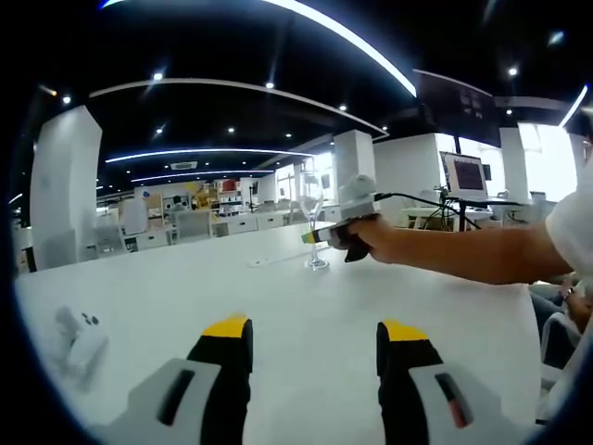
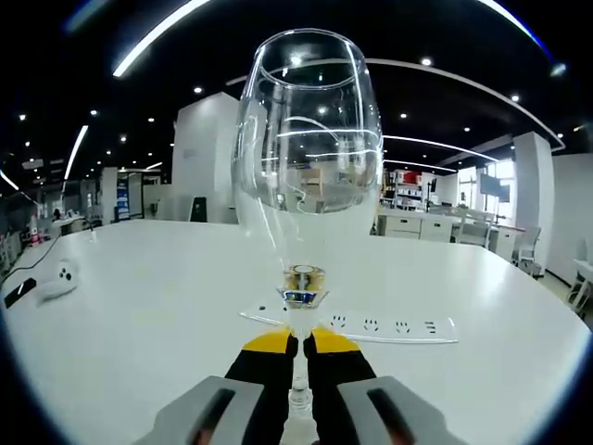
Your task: Stand the stemmed glass upright on the table place it in front of you
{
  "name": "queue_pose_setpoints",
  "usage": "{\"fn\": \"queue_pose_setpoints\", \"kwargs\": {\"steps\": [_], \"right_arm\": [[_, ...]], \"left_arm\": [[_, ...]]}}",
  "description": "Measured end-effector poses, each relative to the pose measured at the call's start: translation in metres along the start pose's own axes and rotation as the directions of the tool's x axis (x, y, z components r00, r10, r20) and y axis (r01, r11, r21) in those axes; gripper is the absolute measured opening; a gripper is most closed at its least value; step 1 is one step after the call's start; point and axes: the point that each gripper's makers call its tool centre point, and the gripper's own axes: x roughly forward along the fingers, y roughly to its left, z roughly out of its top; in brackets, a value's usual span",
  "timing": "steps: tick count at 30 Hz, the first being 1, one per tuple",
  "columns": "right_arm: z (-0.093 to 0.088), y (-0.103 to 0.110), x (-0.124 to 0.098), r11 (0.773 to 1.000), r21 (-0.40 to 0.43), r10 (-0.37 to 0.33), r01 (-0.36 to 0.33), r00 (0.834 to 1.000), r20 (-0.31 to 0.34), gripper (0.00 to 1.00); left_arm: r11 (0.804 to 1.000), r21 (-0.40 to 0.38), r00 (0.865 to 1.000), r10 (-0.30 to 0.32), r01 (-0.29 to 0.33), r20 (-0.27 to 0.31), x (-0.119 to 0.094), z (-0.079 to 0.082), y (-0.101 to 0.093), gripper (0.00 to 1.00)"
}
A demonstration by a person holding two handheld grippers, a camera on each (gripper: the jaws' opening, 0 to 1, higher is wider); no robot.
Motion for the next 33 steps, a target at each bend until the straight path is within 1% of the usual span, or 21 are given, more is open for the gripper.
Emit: {"fn": "queue_pose_setpoints", "kwargs": {"steps": [33], "right_arm": [[-0.0022,0.0030,-0.0015,1.000,-0.009,-0.011,0.011,1.000,0.016,0.10]], "left_arm": [[1.000,0.001,1.000,0.003,-0.003,0.007,0.0001,0.0019,0.0003,0.54]]}}
